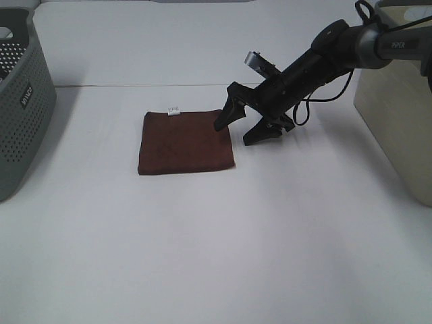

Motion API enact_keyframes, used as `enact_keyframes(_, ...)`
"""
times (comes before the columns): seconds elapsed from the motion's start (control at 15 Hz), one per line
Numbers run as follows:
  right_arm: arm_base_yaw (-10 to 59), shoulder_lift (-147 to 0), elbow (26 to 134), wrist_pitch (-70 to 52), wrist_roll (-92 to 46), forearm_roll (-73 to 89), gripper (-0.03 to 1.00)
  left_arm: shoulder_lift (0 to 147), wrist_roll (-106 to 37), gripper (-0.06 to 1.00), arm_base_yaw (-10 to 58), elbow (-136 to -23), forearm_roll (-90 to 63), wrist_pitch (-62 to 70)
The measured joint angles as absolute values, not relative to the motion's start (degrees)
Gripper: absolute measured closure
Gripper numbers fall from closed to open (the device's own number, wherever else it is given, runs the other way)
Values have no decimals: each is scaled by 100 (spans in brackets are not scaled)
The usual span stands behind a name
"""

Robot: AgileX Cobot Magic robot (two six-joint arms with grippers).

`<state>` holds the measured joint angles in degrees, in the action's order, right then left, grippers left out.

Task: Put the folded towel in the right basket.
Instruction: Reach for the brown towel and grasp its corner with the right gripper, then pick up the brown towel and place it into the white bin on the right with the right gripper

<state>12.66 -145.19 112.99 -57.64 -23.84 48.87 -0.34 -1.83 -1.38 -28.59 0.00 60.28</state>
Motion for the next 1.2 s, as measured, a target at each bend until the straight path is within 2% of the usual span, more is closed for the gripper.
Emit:
enact_keyframes(0.27, 1427, -14628, 11322, -5649, -2401, 5180, 23, -34, -183, 6, -138, -2859, 0, 6028)
enact_keyframes(0.4, 1776, -14742, 11322, -5351, -2303, 5311, 43, -34, -183, 6, -138, -2859, 0, 6028)
enact_keyframes(0.6, 1811, -14822, 11327, -5208, -1885, 5202, 88, -34, -183, 6, -138, -2859, 0, 6028)
enact_keyframes(0.67, 1805, -14845, 11396, -5220, -1856, 5139, 94, -34, -183, 6, -138, -2859, 0, 6028)
enact_keyframes(1.0, 1805, -14857, 12490, -6377, -1547, 4744, 94, -34, -183, 6, -138, -2859, 0, 6028)
enact_keyframes(1.2, 1805, -14513, 13235, -6916, -951, 3415, 94, -34, -183, 6, -138, -2859, 0, 6028)
